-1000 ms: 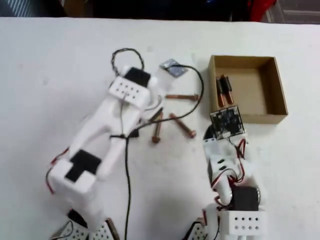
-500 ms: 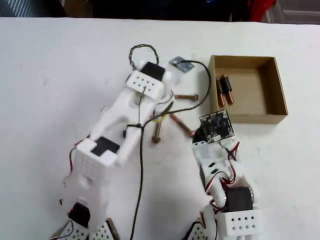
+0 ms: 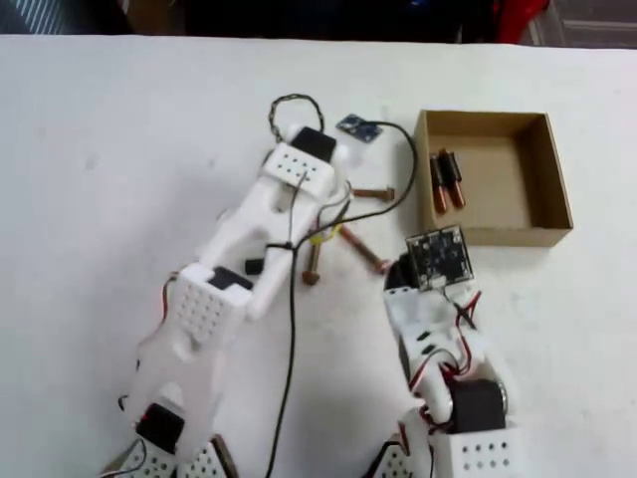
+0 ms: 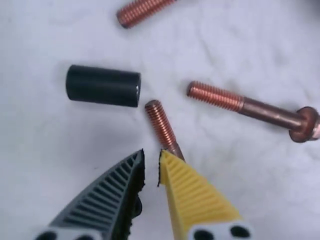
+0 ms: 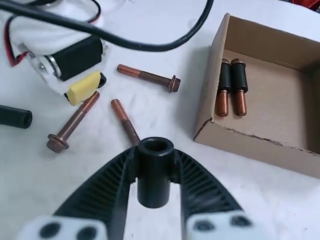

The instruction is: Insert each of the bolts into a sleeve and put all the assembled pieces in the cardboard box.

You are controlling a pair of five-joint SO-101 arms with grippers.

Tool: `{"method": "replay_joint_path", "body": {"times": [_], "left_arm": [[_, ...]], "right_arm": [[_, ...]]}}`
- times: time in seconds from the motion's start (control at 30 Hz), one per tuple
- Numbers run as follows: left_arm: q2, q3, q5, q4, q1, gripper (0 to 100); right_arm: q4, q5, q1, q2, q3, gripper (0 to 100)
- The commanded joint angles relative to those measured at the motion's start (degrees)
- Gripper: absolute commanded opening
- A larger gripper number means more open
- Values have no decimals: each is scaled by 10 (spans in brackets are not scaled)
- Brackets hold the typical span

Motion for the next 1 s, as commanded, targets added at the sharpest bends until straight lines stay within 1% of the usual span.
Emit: {"method": "replay_joint_path", "body": {"times": [0.0, 0.1, 0.3, 0.47, 0.57, 0.67, 0.73, 0.97], "left_arm": [[-1, -28, 26, 3, 10, 115], [7, -28, 36, 2, 9, 142], [11, -24, 40, -18, 8, 146], [11, -23, 80, -13, 9, 146], [11, -23, 85, 0, 12, 143], [11, -22, 108, 21, 11, 142], [12, -18, 109, 20, 8, 142], [9, 54, 112, -25, 8, 142]], "right_arm": [[24, -3, -2, -62, -4, 16], [26, 0, -2, -110, 23, 16], [27, 0, -2, -100, 24, 16], [27, 0, -2, -100, 25, 16], [26, 0, -2, -100, 25, 16], [26, 0, -2, -100, 26, 16], [26, 0, -2, -100, 26, 16], [26, 0, -2, -100, 26, 16]]}}
